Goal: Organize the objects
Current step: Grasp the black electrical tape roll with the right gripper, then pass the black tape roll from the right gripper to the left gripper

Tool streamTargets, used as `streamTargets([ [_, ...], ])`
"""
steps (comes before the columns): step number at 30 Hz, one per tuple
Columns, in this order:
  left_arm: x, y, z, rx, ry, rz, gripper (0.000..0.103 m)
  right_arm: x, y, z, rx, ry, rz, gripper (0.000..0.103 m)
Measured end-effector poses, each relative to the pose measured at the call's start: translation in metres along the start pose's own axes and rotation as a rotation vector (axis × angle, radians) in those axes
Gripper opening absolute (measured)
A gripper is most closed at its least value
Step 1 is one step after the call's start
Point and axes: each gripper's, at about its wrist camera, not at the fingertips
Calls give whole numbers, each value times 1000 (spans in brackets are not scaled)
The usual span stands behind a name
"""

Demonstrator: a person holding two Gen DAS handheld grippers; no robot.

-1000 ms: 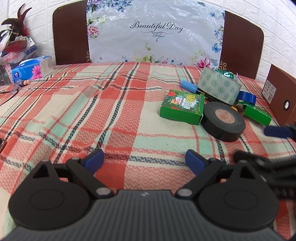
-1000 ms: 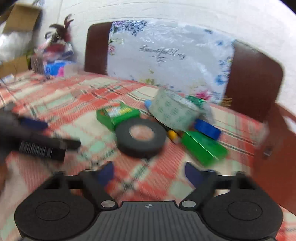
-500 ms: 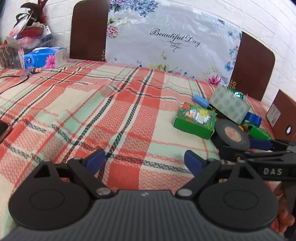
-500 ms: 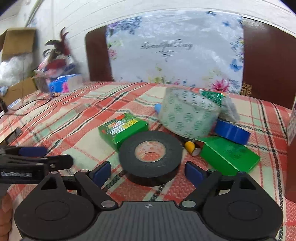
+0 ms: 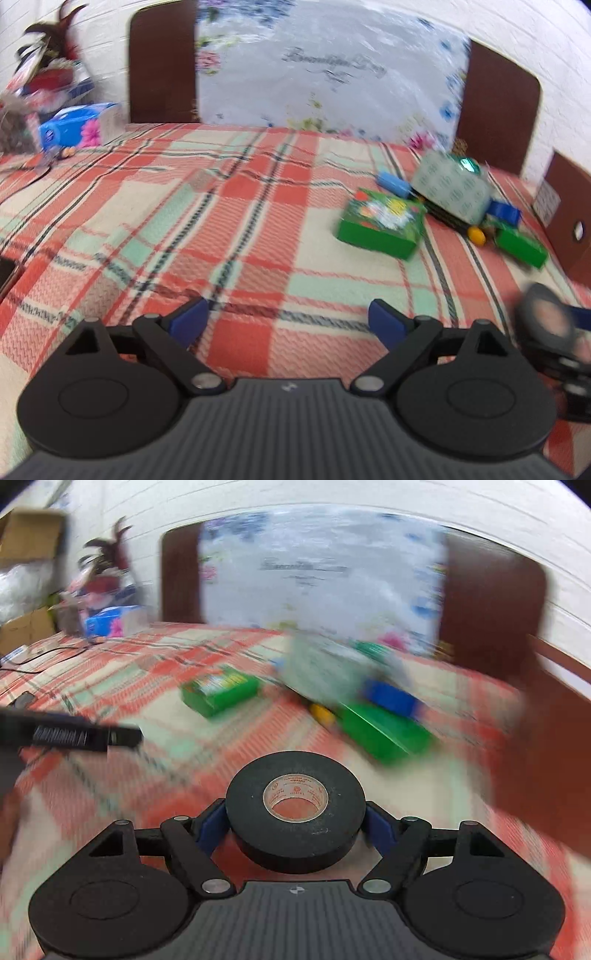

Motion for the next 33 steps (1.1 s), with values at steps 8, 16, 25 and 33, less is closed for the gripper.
streamTargets([
  [8, -35, -109, -35, 424, 4, 176, 87, 36, -40, -64, 132, -45, 77, 81],
  [16, -40, -180, -36, 554, 150, 316, 58, 39, -39, -66, 128, -76, 19, 77],
  [25, -43, -197, -36, 531, 171, 349, 33, 29, -40, -56, 72, -81, 39, 71],
  [33, -123, -224, -64, 555, -27, 356, 32, -26, -59, -87, 195, -346, -53, 71],
])
Point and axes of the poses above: each gripper's, at about its wrist camera, not at the fingertips, and z roughly the way its jaws point, y to its left, x to its underside, and after that the axes turned 14 degrees about z, right-handed
